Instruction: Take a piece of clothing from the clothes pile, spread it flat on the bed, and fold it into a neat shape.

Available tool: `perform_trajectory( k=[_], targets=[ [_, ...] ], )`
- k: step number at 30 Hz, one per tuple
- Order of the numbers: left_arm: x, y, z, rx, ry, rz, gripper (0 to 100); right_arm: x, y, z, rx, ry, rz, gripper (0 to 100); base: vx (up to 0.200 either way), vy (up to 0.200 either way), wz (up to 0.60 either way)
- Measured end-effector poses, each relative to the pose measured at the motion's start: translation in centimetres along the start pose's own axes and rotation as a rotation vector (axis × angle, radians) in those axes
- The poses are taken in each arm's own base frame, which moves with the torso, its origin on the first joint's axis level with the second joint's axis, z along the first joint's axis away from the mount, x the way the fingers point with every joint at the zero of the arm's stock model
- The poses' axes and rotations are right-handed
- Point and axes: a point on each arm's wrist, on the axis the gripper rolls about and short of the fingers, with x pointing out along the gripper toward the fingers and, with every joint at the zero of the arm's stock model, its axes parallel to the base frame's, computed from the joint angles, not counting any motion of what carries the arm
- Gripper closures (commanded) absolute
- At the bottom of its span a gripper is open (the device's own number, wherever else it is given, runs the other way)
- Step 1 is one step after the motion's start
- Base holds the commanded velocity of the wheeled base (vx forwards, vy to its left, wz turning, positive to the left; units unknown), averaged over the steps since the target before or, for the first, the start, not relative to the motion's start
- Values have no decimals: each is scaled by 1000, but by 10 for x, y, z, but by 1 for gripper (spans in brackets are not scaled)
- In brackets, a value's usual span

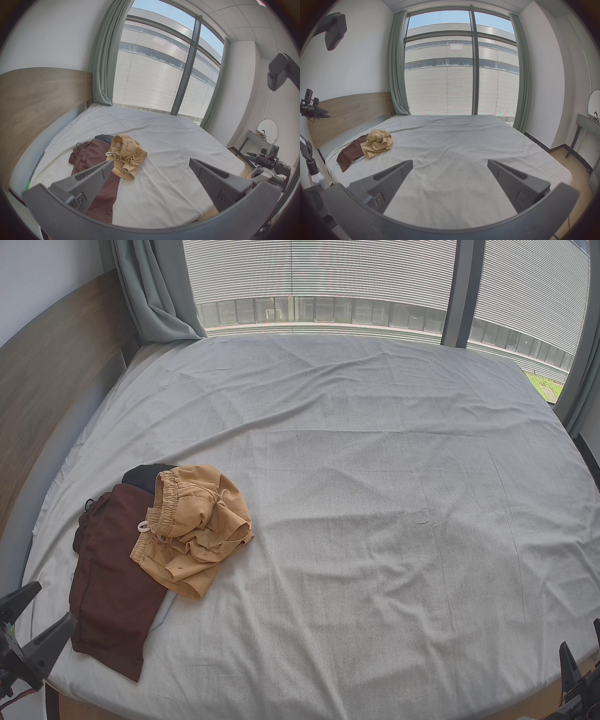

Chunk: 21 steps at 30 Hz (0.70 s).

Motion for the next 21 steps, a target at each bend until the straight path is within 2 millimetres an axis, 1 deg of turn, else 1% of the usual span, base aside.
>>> perform_trajectory(
  k=[7, 15, 21],
  targets=[
    [15, 1, 18, -11, 34, -76, 0, 0, 0, 0, 0, 0, 0, 0, 0, 0, 0],
    [39, 3, 38, -59, 66, -194, 0, 0, 0, 0, 0, 0, 1, 0, 0, 0, 0],
    [58, 8, 48, -88, 48, -211, 0, 0, 0, 0, 0, 0, 2, 0, 0, 0, 0]
  ],
)
